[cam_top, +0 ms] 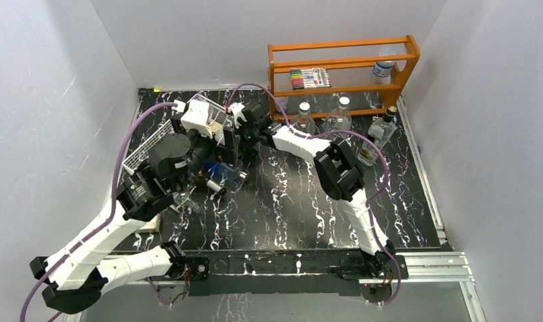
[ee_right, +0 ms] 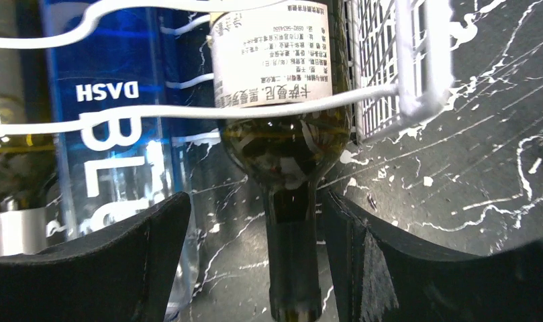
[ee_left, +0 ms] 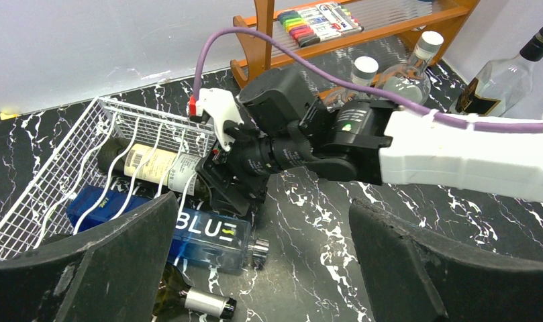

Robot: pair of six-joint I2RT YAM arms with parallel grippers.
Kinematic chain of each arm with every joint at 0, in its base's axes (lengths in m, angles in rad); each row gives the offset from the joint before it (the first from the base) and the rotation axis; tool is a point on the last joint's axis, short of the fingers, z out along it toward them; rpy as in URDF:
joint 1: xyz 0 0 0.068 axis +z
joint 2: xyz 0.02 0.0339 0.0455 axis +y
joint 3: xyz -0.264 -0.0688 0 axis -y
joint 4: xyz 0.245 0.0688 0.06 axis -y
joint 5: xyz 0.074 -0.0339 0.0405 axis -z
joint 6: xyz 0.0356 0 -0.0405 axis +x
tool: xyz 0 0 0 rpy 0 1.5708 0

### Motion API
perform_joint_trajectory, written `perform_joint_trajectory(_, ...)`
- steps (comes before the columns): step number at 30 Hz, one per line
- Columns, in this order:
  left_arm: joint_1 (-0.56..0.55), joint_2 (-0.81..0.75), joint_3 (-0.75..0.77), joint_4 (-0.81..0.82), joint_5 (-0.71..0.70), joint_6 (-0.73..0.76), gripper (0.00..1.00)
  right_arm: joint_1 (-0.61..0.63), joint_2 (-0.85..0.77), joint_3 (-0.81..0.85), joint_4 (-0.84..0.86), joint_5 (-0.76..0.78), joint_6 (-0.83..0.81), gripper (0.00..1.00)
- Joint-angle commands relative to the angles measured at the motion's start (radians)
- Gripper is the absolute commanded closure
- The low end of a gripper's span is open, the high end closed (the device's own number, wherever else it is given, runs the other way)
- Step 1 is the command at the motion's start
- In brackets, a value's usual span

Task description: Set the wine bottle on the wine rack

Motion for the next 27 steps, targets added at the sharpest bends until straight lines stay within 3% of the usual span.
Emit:
perform_joint_trajectory(1, -0.001, -0.013, 0.031, -0.006, 0.001, 0.006, 0.02, -0.006, -0.144, -0.045, 0.042, 0.023, 0.012, 0.18)
perform_joint_trajectory(6, -0.001, -0.023, 0.039, -0.021, 0.003, -0.004, 0.02, -0.009, -0.273, -0.144, 0.039, 0.06, 0.048, 0.18)
perform_joint_trajectory(18, -0.002, -0.072, -0.072, -0.03, 0.014, -0.047, 0.02, -0.02, -0.81, -0.542, 0.1, 0.291, 0.119, 0.17)
perform_joint_trajectory(21, -0.002, -0.093, -0.131, -0.01, 0.023, -0.06, 0.02, -0.022, -0.951, -0.651, 0.1, 0.388, 0.131, 0.17)
perform_joint_trajectory(23, -0.002, -0.101, -0.199, 0.018, 0.036, -0.09, 0.02, -0.022, -1.071, -0.759, 0.051, 0.552, 0.168, 0.17)
perform_joint_trajectory(27, -0.001, -0.085, -0.275, 0.05, 0.088, -0.119, 0.02, -0.045, -1.146, -0.788, -0.064, 0.806, 0.222, 0.17)
